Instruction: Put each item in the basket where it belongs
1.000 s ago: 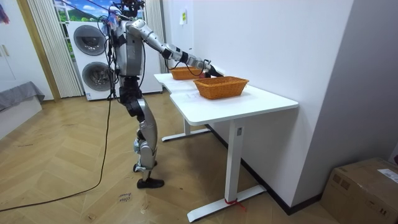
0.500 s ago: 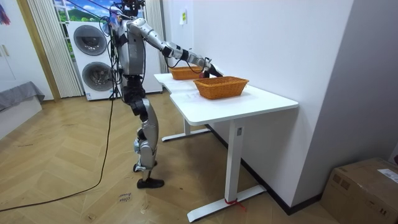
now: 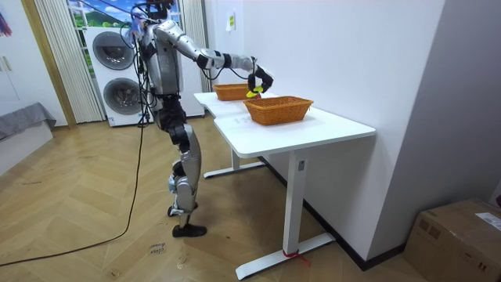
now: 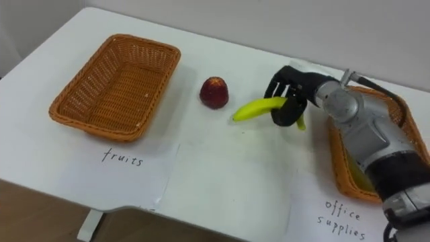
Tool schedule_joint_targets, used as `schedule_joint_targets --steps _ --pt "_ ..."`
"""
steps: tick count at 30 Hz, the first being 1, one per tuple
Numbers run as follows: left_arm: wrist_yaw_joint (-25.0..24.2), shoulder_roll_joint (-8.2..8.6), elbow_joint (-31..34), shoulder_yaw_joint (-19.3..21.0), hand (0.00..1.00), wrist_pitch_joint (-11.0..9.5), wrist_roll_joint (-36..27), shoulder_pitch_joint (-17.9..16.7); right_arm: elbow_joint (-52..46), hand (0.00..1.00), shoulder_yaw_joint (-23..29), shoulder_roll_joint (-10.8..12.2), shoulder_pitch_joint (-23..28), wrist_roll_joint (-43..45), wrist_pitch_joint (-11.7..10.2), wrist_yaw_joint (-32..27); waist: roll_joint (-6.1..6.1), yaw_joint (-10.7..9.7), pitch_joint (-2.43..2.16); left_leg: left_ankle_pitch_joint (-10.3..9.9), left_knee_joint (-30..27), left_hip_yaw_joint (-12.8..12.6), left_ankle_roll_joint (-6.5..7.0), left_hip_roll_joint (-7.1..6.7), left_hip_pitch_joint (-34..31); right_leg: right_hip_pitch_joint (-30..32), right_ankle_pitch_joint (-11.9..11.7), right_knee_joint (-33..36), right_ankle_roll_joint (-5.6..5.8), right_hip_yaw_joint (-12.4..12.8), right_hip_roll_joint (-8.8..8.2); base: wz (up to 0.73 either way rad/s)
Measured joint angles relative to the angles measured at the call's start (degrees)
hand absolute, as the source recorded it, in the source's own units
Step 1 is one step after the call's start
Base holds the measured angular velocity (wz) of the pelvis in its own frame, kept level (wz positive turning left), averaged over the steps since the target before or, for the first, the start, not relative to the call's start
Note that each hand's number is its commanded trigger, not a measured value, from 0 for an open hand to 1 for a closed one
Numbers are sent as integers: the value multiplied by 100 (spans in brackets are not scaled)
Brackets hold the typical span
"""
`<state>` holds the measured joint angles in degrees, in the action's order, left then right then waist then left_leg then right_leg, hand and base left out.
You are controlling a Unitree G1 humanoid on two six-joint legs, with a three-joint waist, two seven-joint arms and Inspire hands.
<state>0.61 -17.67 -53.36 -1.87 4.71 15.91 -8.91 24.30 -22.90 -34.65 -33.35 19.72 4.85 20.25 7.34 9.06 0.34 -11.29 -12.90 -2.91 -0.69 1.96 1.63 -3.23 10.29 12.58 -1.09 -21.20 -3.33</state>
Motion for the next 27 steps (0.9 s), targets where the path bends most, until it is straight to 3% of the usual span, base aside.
schedule_joint_targets --steps 6,11,19,27 --pt "45 -9 21 189 0 -10 1 -285 -647 100 197 -1 -1 -138 2 70 93 -78 -80 0 76 4 -4 -11 229 -294 10 -102 27 -17 29 4" --pt "20 -10 18 188 0 1 2 -515 -1095 100 252 0 -2 -134 3 71 104 -87 -64 -1 156 76 -3 -29 404 -465 19 -109 43 -34 28 2" --pt "-186 -1 87 297 0 33 394 -518 -1595 100 254 -1 -2 -112 2 68 114 -30 -51 3 145 147 2 -73 381 -500 25 -199 72 -9 33 4" --pt "-241 18 178 435 0 22 497 -515 -1656 100 252 0 -2 -112 5 70 142 172 -57 4 163 263 3 -74 368 -515 26 -179 78 -113 30 7"
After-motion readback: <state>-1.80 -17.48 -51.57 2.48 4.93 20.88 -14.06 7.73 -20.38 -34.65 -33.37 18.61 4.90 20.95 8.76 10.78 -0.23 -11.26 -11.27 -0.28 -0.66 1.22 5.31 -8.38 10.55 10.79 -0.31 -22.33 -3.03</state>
